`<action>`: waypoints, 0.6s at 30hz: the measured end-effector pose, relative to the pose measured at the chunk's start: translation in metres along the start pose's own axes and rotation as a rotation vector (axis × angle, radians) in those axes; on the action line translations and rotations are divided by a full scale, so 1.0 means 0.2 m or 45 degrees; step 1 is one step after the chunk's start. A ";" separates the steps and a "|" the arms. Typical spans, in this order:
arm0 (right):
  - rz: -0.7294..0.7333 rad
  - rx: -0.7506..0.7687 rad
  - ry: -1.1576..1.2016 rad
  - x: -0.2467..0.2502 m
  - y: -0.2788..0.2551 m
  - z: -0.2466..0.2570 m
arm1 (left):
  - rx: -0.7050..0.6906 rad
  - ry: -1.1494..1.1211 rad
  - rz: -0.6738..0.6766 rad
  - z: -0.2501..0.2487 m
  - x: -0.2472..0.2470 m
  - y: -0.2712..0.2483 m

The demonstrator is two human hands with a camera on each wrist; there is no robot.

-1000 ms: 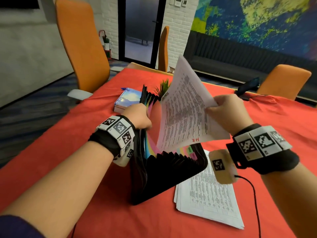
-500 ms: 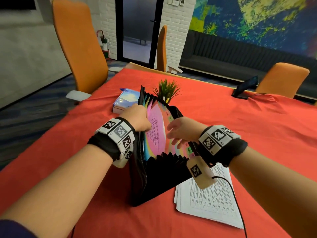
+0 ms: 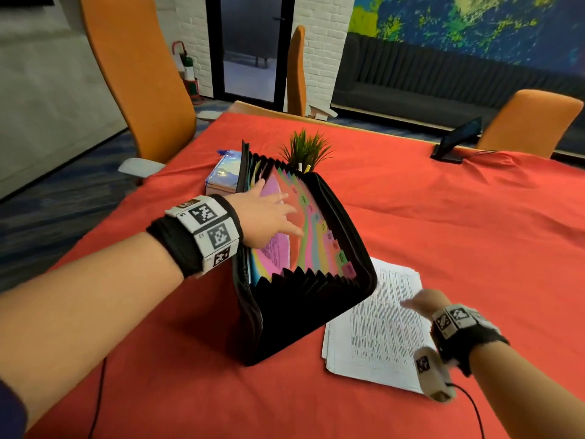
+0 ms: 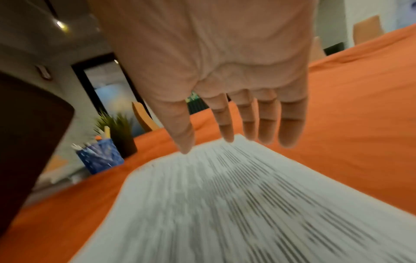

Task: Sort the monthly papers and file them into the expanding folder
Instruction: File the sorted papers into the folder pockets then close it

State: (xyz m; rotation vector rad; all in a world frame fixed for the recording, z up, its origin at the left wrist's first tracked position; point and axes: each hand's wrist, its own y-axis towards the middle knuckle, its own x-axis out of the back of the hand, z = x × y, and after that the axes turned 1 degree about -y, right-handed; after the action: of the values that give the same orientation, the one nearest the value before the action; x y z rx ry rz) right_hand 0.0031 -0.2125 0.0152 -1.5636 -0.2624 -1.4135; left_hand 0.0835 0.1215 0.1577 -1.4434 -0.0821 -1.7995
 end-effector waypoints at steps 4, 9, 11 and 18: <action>0.105 -0.249 0.107 -0.22 -0.02 -0.11 | 0.031 -0.248 -0.154 0.02 -0.03 0.00; -0.050 -0.371 0.152 -0.35 0.06 -0.22 | 0.245 -0.580 -0.399 0.04 -0.06 -0.02; -0.053 -0.376 0.235 -0.37 0.13 -0.28 | 0.396 -0.571 -0.484 0.05 -0.09 -0.02; -0.123 -0.413 0.394 -0.30 0.00 -0.29 | 0.770 -0.749 -0.289 0.11 -0.16 -0.08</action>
State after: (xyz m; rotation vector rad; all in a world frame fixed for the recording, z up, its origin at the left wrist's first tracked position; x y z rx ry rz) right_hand -0.0518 -0.2316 -0.0448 -1.5725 0.0834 -1.8183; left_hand 0.0918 0.1611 0.1462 -1.4835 -1.0310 -1.2827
